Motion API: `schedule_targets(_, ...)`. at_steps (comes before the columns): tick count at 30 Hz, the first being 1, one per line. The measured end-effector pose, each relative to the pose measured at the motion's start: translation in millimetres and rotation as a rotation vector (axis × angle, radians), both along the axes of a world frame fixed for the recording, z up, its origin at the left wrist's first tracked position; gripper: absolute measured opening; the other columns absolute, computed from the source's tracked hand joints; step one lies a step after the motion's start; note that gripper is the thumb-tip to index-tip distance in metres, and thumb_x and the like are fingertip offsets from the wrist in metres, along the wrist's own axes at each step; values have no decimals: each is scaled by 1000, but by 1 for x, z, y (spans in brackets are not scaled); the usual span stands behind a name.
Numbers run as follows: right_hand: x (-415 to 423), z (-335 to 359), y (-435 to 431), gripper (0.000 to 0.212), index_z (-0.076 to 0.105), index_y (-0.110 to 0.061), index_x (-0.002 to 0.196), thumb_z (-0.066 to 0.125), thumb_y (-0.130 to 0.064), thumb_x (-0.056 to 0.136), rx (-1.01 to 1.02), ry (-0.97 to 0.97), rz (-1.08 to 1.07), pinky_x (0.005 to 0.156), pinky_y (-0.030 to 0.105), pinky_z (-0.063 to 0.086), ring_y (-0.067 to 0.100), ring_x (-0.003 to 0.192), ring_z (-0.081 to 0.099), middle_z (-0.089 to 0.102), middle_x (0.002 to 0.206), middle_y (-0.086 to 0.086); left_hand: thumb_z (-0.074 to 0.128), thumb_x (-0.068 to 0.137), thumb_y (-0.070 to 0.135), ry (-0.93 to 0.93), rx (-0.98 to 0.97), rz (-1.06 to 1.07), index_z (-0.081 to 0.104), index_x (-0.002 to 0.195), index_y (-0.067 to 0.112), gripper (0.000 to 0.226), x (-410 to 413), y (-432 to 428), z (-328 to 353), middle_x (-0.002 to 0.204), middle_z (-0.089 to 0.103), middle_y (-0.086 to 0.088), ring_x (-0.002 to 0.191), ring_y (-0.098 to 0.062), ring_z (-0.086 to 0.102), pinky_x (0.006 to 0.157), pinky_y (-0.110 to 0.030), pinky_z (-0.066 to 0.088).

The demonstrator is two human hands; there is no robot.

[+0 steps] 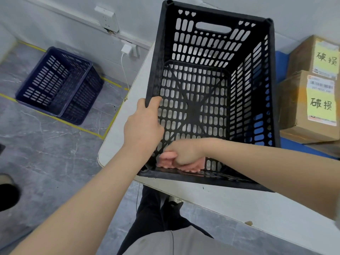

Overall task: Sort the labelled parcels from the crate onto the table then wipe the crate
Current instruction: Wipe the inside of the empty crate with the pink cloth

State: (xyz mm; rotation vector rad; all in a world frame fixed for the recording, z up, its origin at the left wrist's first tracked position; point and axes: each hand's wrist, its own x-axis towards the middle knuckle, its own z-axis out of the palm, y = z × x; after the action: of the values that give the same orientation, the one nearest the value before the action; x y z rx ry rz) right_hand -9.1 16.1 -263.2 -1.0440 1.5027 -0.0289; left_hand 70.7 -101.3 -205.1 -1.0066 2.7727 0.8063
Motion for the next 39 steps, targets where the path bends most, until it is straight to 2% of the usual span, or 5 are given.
schedule_targets(7,22,99,2,10,59,-14,84,52,-18,90,-386,127,-123,56,18,46,10,59,58,64,70,-1,41,84,1,7,22,9,41,137,34,63,-2,-2,-3,125,45,-8,78,-36,49,65,-38,40)
schedule_targets(17,33,-18,-27,22,63,-14,78,47,-21,90,4,69,-219,51,19,43,9,51,55,66,66,-1,31,96,13,176,330,88,46,136,41,51,0,-6,-1,125,46,-1,101,-23,53,94,-44,46)
schedule_targets(24,35,-31,-32,21,54,-15,80,43,-7,95,227,30,-449,66,33,56,18,59,60,67,69,10,25,104,35,285,486,71,45,139,41,40,4,-8,-1,125,45,8,91,34,35,78,10,22)
schedule_targets(31,22,41,-34,10,60,-21,84,58,-16,93,18,-83,-381,67,26,47,39,89,58,61,85,6,20,94,66,297,766,181,49,129,56,47,-10,-19,-23,131,58,13,124,-7,52,110,-42,34)
schedule_targets(39,33,60,-27,13,67,-15,93,58,-6,91,-161,-475,-1389,92,41,53,23,98,68,72,98,9,15,93,66,432,872,199,50,129,55,51,1,-14,-13,143,45,12,136,-3,37,116,-39,25)
